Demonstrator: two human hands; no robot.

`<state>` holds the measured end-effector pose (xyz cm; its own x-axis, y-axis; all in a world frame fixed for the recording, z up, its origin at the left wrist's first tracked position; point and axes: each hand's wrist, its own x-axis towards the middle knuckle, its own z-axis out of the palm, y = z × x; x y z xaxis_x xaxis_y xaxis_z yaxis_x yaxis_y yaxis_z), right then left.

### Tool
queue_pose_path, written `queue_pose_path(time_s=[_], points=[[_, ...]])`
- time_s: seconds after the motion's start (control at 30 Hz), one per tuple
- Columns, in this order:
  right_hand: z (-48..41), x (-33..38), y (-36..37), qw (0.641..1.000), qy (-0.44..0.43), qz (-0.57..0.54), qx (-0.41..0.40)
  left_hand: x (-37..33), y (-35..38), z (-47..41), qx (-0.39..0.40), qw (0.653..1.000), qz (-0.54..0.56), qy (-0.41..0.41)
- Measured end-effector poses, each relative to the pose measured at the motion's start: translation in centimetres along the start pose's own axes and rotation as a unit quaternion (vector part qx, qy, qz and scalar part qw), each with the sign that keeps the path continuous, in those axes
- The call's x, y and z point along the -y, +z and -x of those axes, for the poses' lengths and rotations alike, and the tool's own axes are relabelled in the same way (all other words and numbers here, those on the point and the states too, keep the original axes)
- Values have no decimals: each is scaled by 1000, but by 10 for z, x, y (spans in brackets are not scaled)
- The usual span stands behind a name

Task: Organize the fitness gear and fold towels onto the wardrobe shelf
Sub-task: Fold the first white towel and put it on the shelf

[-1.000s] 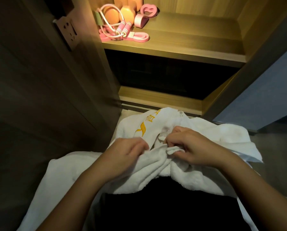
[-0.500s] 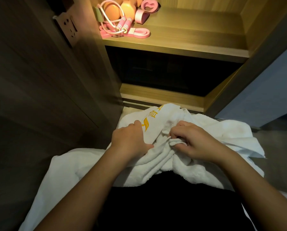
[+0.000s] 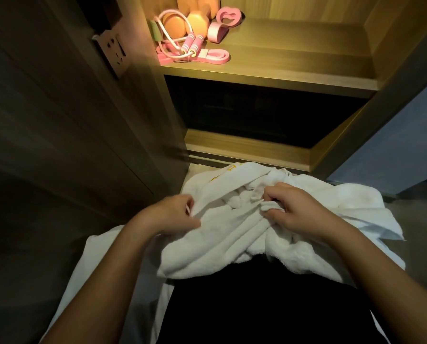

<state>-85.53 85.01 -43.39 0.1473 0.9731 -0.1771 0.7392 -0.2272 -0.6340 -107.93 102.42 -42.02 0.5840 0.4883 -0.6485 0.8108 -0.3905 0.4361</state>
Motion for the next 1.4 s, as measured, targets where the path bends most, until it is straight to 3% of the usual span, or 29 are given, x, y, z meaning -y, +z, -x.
queue_pose_path(time_s=[0.03, 0.1, 0.17, 0.27, 0.33, 0.4, 0.5, 0.63, 0.7, 0.77, 0.83, 0.9, 1.0, 1.13, 1.2, 1.27, 1.4], points=[[0, 0, -1, 1000, 4, 1, -4, 8, -1, 3, 45, 999, -18, 3], [-1, 1, -3, 1000, 8, -1, -12, 21, -4, 9, 17, 999, 36, 35], [-2, 1, -4, 1000, 10, -10, -15, 30, -10, 10, -82, 985, 143, 54], [-4, 2, -5, 999, 17, -43, -16, 29, -10, 2, -249, 936, 240, 60], [-4, -1, -5, 996, 35, -80, -26, 27, -9, -5, -316, 919, 226, 68], [-4, -4, -5, 991, 60, -111, -38, 33, -11, -9, -310, 926, 199, 79], [-6, -7, -4, 988, 82, -127, -40, 43, -8, -2, -285, 921, 246, 102], [-8, -4, -1, 986, 85, -139, -34, 41, 15, 15, -424, 871, 150, 196], [-8, -3, -1, 986, 84, -142, -35, 41, 28, 16, -387, 898, 140, 159], [-7, -3, -1, 986, 81, -139, -38, 42, 40, 11, -284, 956, 70, 33], [-5, -2, -1, 986, 81, -140, -37, 40, 48, 3, -182, 979, 62, -66], [-5, -1, -1, 986, 82, -142, -35, 38, 53, -4, -140, 977, 133, -96], [-6, -1, 0, 984, 88, -147, -38, 36, 56, -6, -101, 960, 254, -65], [-7, -2, 1, 984, 91, -147, -34, 38, 58, 11, -38, 901, 429, -47], [-8, -2, 1, 985, 91, -143, -32, 41, 60, 16, -44, 873, 483, -54], [-9, -2, 1, 986, 87, -141, -32, 43, 64, 15, -82, 882, 462, -48], [-8, -2, 3, 986, 85, -136, -35, 43, 76, 8, -226, 860, 453, -64]])
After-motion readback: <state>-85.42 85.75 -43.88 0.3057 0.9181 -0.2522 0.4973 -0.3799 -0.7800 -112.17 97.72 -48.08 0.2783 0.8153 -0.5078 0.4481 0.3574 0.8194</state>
